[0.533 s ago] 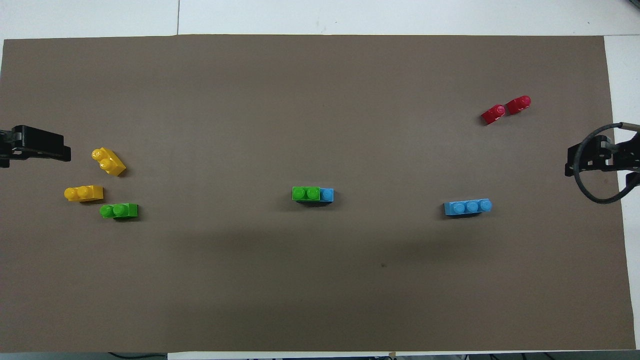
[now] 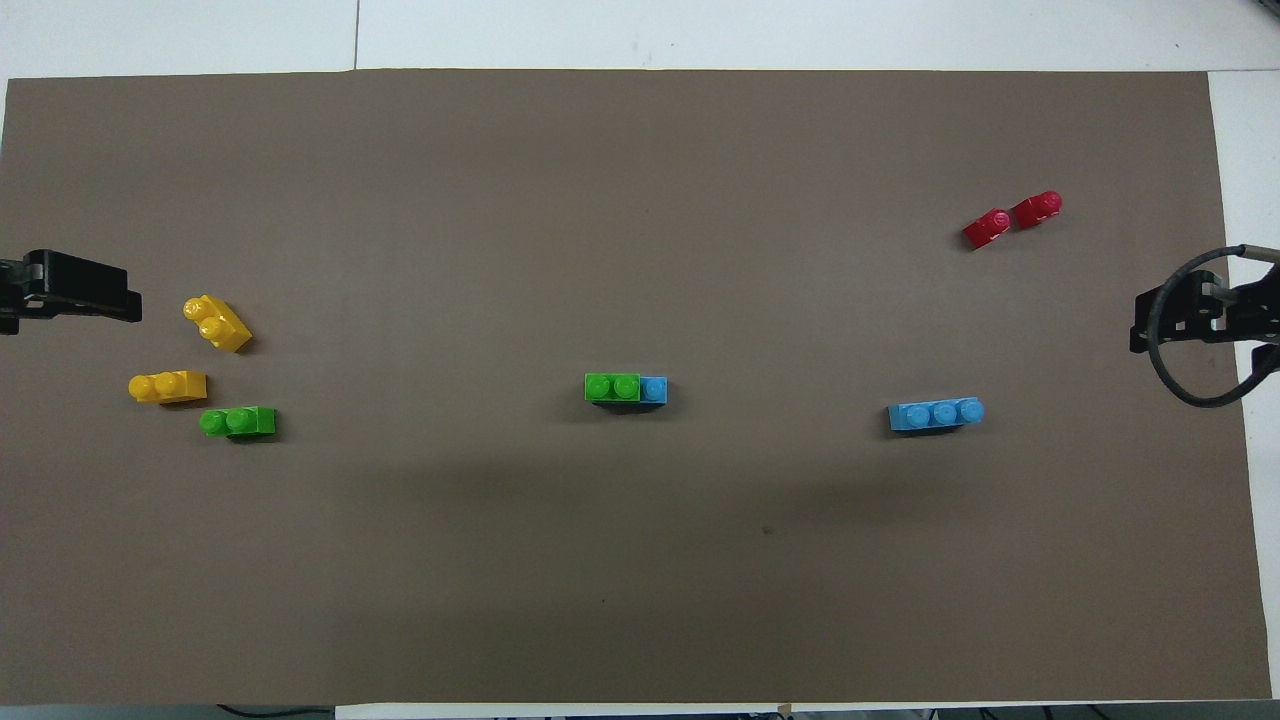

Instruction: Remove green block with left arm and hold with right

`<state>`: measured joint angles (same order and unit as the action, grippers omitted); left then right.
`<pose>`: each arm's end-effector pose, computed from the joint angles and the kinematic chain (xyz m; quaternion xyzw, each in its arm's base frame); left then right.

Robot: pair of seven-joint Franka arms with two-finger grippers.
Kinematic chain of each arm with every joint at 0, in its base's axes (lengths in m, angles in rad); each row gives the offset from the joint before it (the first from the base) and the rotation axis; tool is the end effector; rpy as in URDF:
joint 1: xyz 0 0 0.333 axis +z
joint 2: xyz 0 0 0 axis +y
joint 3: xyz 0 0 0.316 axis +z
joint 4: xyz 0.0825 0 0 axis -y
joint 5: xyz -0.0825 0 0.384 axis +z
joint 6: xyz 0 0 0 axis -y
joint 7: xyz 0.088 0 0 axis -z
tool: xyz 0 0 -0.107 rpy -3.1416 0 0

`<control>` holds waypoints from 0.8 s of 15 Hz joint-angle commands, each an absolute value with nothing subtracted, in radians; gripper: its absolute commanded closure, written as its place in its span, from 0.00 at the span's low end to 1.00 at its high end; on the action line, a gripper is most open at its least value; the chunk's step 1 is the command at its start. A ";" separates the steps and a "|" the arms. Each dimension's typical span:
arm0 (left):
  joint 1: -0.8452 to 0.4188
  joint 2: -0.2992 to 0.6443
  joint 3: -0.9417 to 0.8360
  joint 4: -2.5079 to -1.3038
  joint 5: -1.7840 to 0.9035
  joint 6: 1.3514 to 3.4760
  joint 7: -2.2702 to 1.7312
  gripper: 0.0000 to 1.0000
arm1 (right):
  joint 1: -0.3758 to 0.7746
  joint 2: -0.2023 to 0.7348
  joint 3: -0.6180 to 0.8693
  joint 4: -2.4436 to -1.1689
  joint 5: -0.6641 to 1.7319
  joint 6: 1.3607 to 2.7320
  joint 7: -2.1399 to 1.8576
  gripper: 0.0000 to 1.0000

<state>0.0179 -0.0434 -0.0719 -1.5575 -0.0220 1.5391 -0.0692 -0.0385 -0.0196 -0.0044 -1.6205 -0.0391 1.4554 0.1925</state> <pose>0.5371 -0.0324 0.6516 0.9999 0.0071 0.0118 0.0102 0.5335 -0.0275 0.6029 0.9902 -0.1179 -0.0710 0.0249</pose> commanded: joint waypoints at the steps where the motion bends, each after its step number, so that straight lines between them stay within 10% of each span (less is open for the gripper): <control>1: 0.020 -0.066 -0.074 -1.580 -0.031 1.562 -0.075 0.00 | -0.054 -0.038 0.006 -1.638 -0.034 1.453 0.184 0.00; 12: -0.116 -0.141 -0.081 -1.773 -0.038 1.774 -0.951 0.00 | -0.054 -0.038 0.005 -1.638 -0.034 1.453 0.184 0.00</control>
<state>-0.0575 -0.0687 -0.0861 -1.6496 -0.0270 1.6859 -0.6090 -0.0385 -0.0197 -0.0045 -1.6207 -0.0391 1.4554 0.1925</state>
